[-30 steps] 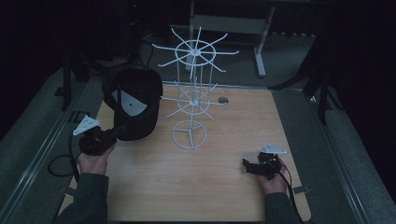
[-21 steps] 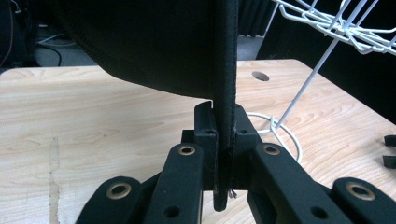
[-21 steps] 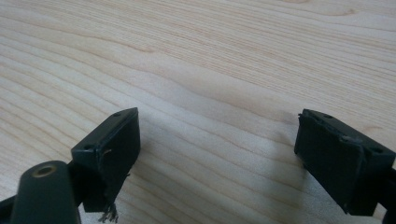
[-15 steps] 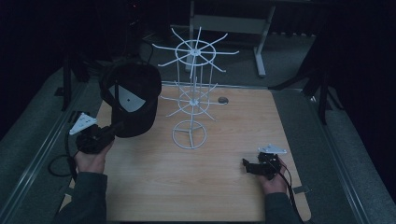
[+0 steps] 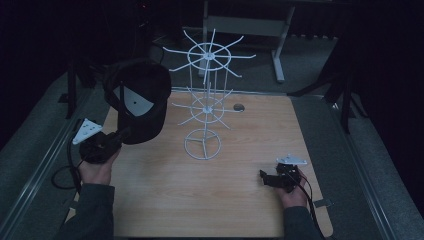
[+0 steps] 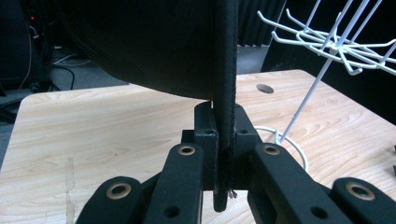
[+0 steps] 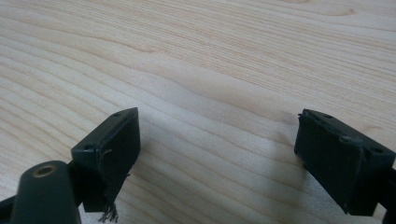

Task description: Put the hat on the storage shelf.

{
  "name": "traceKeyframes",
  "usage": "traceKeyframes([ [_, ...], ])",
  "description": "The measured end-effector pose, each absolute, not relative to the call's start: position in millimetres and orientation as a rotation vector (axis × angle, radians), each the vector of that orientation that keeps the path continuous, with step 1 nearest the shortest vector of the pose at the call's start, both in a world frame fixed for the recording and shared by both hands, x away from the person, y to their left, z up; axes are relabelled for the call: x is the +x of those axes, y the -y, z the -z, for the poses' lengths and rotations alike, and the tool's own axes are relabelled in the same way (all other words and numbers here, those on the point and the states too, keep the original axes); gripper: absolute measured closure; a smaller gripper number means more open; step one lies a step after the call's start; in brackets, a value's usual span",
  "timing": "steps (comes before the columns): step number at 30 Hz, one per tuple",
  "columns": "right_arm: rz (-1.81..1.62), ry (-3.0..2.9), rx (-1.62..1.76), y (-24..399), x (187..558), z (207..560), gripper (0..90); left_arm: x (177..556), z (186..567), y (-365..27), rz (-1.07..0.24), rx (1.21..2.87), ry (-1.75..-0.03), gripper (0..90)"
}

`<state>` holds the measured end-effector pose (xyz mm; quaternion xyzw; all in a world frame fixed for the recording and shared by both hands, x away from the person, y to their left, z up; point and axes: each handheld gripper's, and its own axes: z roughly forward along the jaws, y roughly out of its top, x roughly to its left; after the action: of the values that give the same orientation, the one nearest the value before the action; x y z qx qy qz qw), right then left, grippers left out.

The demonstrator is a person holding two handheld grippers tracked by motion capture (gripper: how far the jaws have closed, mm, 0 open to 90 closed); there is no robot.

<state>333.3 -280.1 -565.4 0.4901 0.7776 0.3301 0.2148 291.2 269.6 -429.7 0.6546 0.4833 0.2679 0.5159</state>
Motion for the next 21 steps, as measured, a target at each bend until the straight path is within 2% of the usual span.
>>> traceKeyframes([
  [21, -0.915, -2.156, 1.36, 280, 333, 565, 14.1, 285, 418, -264, -0.717, 1.545, -1.126, 86.2],
])
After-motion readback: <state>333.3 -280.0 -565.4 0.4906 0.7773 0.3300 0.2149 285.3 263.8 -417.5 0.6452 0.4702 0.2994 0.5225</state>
